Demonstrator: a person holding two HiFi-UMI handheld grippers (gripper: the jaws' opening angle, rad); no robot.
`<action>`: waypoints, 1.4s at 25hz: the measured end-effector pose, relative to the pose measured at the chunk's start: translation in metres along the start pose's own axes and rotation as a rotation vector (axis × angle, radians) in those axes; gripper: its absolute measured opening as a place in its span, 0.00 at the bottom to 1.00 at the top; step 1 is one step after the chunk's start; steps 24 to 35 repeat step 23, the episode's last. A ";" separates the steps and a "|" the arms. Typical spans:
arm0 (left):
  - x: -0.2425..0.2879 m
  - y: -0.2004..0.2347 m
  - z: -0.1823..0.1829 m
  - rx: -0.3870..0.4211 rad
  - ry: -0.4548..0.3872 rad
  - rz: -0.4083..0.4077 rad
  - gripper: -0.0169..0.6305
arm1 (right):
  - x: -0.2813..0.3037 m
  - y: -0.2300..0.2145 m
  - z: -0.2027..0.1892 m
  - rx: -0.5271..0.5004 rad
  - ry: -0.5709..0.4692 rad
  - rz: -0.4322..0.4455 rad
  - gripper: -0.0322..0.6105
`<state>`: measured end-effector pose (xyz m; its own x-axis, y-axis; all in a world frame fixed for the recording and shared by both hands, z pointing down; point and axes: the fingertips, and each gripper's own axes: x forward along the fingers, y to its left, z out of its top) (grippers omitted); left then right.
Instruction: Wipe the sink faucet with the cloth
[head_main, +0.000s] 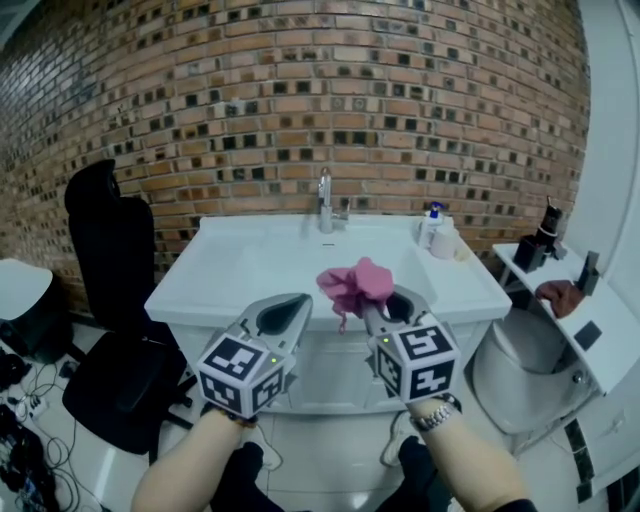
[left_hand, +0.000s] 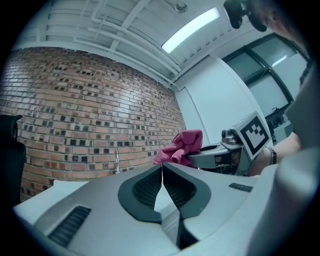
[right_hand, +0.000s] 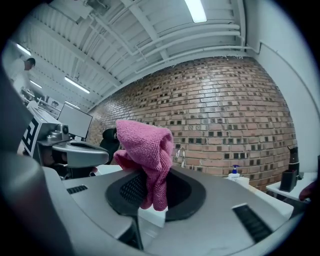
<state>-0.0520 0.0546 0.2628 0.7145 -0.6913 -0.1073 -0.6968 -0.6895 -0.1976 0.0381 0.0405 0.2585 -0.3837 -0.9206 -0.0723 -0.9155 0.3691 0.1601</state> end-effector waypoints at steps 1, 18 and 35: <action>-0.005 -0.004 0.001 0.001 -0.001 0.003 0.05 | -0.007 0.004 0.000 0.002 -0.003 0.004 0.17; -0.068 -0.052 0.007 0.033 -0.017 0.030 0.05 | -0.078 0.062 0.002 -0.008 -0.045 0.043 0.16; -0.078 -0.059 0.013 0.042 -0.026 0.029 0.05 | -0.090 0.069 0.006 -0.014 -0.052 0.043 0.16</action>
